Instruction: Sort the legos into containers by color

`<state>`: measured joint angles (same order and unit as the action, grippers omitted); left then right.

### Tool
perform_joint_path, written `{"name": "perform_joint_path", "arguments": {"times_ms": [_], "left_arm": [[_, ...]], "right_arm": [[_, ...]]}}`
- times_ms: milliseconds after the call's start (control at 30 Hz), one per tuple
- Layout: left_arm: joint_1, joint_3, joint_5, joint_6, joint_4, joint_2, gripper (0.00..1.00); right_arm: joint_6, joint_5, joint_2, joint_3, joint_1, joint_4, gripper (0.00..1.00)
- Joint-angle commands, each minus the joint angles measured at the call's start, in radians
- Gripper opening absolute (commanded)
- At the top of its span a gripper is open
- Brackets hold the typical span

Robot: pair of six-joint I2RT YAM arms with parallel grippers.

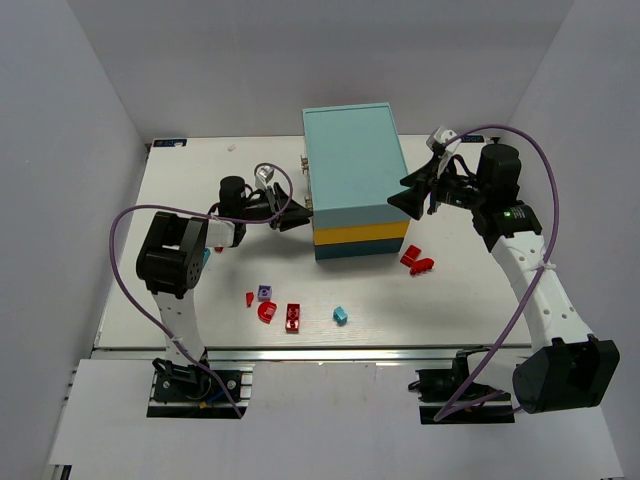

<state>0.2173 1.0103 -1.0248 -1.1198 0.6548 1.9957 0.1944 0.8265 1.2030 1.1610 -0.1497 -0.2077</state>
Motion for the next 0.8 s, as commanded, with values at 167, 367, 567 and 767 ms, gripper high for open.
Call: {"name": "perform_joint_path", "arguments": {"times_ms": [167, 367, 567, 767], "left_arm": [[-0.002, 0.047, 0.031, 0.0, 0.017, 0.037, 0.36], [-0.012, 0.036, 0.029, 0.002, 0.016, 0.032, 0.27], [-0.073, -0.057, 0.048, 0.029, 0.003, -0.023, 0.23], [-0.153, -0.122, 0.037, 0.057, -0.012, -0.072, 0.22]], "right_arm": [[0.004, 0.023, -0.03, -0.009, 0.006, 0.027, 0.66], [0.004, 0.026, -0.034, -0.014, 0.006, 0.027, 0.66], [0.005, 0.028, -0.042, -0.023, 0.009, 0.027, 0.66], [0.007, 0.036, -0.049, -0.03, 0.007, 0.028, 0.66]]}}
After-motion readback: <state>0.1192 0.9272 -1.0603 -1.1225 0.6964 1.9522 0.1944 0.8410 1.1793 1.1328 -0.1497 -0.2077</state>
